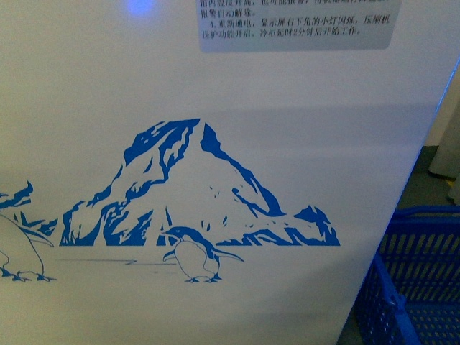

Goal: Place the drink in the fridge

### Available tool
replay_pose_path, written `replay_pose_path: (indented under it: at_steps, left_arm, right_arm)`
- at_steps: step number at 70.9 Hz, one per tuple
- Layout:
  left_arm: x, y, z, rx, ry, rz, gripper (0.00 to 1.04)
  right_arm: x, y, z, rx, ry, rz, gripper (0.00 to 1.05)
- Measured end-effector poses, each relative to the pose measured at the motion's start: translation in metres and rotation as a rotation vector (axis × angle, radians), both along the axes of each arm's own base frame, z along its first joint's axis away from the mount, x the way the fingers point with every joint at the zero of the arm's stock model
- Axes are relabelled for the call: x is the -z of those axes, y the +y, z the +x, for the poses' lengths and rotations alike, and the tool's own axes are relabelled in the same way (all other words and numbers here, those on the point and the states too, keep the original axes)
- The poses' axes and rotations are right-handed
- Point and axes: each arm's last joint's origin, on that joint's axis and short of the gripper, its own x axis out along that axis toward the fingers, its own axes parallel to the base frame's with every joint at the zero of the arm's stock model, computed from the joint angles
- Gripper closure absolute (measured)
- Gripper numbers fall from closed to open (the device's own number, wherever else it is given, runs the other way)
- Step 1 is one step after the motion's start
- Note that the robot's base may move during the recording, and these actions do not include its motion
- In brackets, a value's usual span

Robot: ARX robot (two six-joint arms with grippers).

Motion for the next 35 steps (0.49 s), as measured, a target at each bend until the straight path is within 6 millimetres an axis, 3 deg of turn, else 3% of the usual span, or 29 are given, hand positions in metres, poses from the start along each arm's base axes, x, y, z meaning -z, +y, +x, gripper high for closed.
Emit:
replay_pose_path:
  at_steps: [21,35]
  left_arm:
    - [0.0,0.0,0.0,0.0,0.0,0.0,0.08]
    - [0.0,0.0,0.0,0.0,0.0,0.0,0.08]
  right_arm:
    - [0.054,-0.003,-0.002,0.007,0.091,0.013,0.07]
    - [0.072,-0.005,-0.001,0.025,0.116,-0.007,0.07]
